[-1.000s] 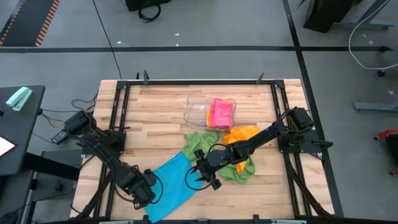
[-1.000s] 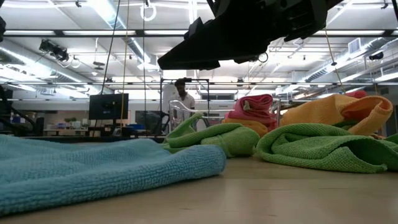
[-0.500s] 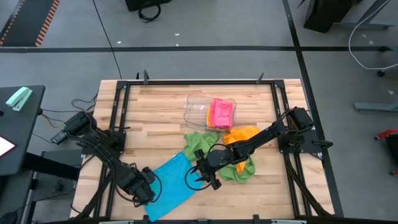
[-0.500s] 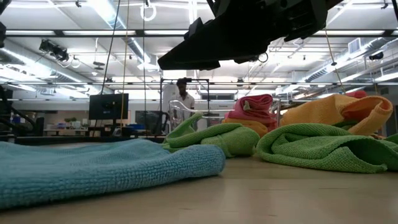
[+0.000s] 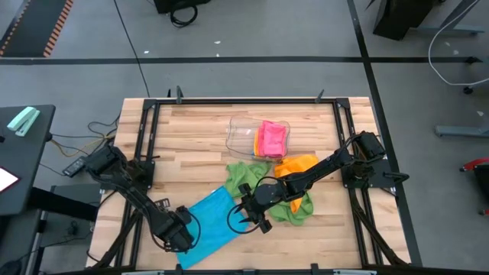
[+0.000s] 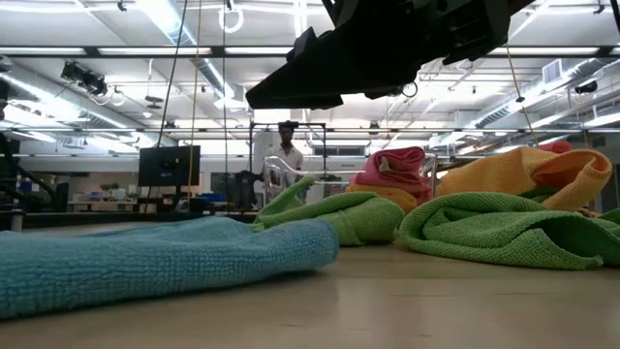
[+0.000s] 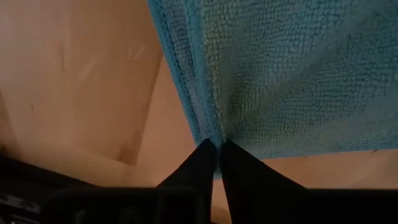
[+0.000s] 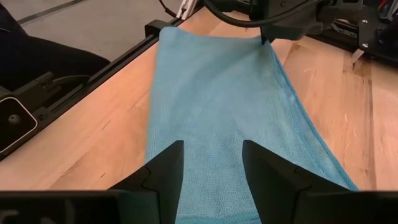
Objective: Fold microfiber towels
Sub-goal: Fold the blue microfiber cloth
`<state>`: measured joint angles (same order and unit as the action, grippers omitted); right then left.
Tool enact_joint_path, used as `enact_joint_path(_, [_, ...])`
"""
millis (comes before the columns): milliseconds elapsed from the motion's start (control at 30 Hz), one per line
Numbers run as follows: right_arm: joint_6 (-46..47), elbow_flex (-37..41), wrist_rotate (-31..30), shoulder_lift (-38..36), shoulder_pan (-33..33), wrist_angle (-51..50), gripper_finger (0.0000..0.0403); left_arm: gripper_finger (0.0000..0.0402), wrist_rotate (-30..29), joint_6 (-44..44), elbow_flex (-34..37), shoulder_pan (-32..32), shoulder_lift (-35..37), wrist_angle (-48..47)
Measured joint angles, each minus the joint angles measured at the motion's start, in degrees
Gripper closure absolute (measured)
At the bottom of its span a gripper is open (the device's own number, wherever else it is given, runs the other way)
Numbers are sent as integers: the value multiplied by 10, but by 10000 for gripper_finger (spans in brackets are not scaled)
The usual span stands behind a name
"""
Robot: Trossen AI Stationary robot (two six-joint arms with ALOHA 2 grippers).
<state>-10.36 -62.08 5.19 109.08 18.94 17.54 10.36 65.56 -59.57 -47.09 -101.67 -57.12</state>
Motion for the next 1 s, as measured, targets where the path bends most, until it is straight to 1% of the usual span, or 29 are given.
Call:
enact_joint_path(100, [5,0,0,0,0,-1,231,365,-12,12,0,0,0,-3])
enact_joint_path(167, [7,0,0,0,0,-2,231,350,-14,12,0,0,0,-7])
enact_joint_path(267, [10,0,0,0,0,-2,231,313,-13,12,-1,0,0,-28])
enact_joint_path(333, [11,0,0,0,0,-2,231,286,0,12,-10,0,0,-55])
enact_joint_path(433, [11,0,0,0,0,-1,231,250,8,7,-37,0,0,-100])
enact_joint_path(500, [9,0,0,0,0,0,231,232,7,-8,-61,0,0,-103])
enact_joint_path(533, [4,0,0,0,0,0,231,226,-3,-21,-74,0,0,-99])
enact_joint_path(600, [-1,0,-8,0,-3,1,231,219,-39,-38,-93,0,1,-98])
enact_joint_path(667, [1,0,-9,0,-7,1,231,218,-70,-37,-94,-4,1,-102])
enact_joint_path(733, [6,0,-9,0,-8,2,231,220,-82,-37,-94,-10,1,-120])
enact_joint_path(833, [7,0,-8,0,-7,2,231,224,-81,-26,-94,-12,1,-132])
enact_joint_path(900, [7,0,-5,0,-6,7,231,223,-81,-15,-94,-10,1,-108])
enact_joint_path(1000, [7,-1,-2,9,-6,36,231,218,-83,-36,-94,-9,3,-27])
